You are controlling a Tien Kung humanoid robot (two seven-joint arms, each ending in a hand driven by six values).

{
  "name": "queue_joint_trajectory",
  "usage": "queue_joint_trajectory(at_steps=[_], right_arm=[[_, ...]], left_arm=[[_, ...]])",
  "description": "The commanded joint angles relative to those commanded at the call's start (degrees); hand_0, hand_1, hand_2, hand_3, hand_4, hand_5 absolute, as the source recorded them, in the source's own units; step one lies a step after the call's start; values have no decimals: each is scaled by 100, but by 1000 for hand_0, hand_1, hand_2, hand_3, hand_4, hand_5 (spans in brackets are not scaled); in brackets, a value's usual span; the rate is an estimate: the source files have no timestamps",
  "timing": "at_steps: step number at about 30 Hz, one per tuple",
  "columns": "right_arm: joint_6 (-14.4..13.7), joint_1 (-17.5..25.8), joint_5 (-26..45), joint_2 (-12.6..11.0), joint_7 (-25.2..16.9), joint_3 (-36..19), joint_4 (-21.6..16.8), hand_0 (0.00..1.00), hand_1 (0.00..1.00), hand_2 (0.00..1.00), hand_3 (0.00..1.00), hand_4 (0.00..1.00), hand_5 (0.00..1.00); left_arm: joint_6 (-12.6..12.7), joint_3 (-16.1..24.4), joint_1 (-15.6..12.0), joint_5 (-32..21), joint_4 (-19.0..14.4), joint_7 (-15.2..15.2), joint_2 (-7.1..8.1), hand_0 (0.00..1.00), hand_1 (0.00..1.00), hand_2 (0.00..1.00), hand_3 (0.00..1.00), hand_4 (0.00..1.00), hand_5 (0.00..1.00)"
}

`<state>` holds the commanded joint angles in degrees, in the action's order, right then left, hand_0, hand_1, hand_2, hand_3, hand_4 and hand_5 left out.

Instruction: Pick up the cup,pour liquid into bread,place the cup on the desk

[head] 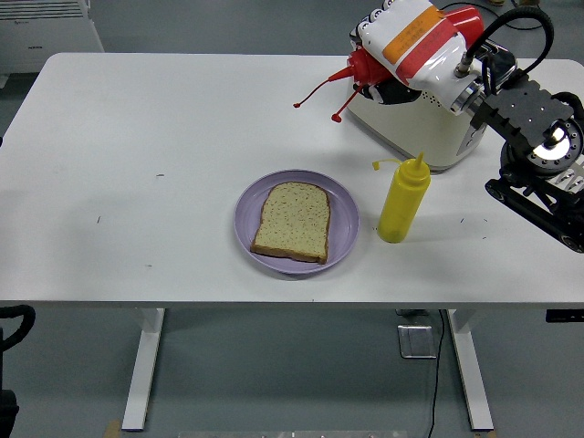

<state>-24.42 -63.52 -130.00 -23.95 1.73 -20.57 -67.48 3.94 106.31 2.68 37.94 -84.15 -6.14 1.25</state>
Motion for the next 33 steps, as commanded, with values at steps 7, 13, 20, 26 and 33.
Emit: queue_joint_trajectory(at_steps=[7, 13, 20, 26, 33], right_arm=[[26, 87, 0, 60, 22, 116, 48, 20, 70, 220, 315, 849, 292], [-10, 85, 0, -32, 48, -539, 43, 20, 70, 220, 318, 841, 287], [64, -190, 0, 34, 54, 86, 57, 27, 73, 230, 321, 825, 269], [179, -354, 0, 258, 124, 1098, 99, 31, 74, 233, 323, 819, 266], [96, -209, 0, 152, 210, 555, 59, 29, 77, 231, 324, 817, 266]], left_arm=[[1, -5, 21, 2, -6, 1, -7, 719, 746, 759, 682, 665, 998], [7, 21, 17, 5, -10, -4, -6, 721, 745, 759, 682, 669, 998], [4, 16, 8, 2, -8, -5, -2, 720, 745, 759, 682, 668, 998], [0, -14, -4, 1, -2, -4, -17, 719, 745, 758, 682, 668, 998], [7, 9, -25, 2, -5, -10, -16, 720, 745, 758, 682, 668, 998]])
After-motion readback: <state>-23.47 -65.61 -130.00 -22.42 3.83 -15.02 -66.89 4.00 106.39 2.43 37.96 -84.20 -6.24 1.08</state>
